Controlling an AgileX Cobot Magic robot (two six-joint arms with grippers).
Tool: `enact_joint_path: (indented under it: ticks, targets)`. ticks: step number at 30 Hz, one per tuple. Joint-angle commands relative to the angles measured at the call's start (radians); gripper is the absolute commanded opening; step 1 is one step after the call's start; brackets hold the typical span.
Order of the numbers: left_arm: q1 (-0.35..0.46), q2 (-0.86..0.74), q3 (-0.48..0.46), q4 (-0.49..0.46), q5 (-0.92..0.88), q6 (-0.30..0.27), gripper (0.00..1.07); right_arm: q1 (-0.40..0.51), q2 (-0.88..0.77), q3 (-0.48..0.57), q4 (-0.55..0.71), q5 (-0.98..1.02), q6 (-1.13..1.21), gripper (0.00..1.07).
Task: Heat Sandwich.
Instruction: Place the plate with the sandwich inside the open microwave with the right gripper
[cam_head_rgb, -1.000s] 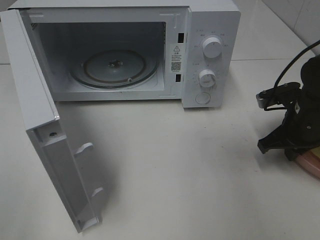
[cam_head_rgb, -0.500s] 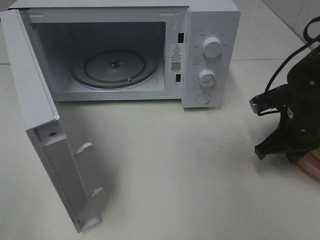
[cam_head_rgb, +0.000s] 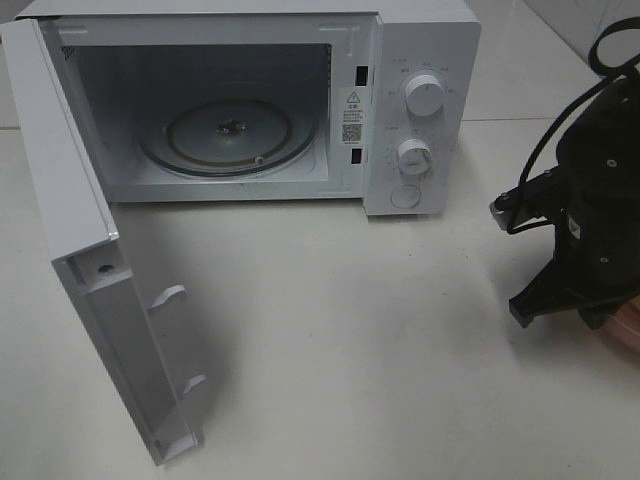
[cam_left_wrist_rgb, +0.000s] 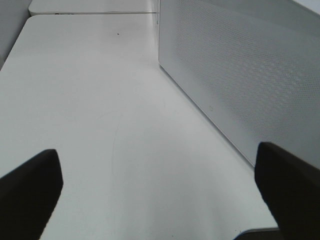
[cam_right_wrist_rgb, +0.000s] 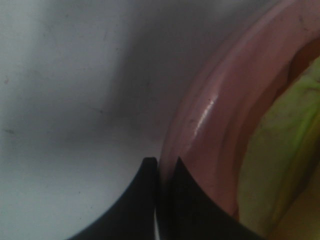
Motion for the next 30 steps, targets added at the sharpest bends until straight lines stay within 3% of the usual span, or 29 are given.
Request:
enact_joint_path:
  ticks: [1, 12, 30]
  targets:
    - [0.003, -0.028, 0.004, 0.001, -0.008, -0.005, 1.06, 0.016, -0.016, -0.005, -0.021, 0.054, 0.012, 0.00]
    - [0.003, -0.028, 0.004, 0.001, -0.008, -0.004, 1.06, 0.077, -0.106, 0.014, -0.017, 0.121, 0.012, 0.01]
    - [0.003, -0.028, 0.004, 0.001, -0.008, -0.004, 1.06, 0.259, -0.295, 0.150, 0.017, 0.180, 0.038, 0.01]
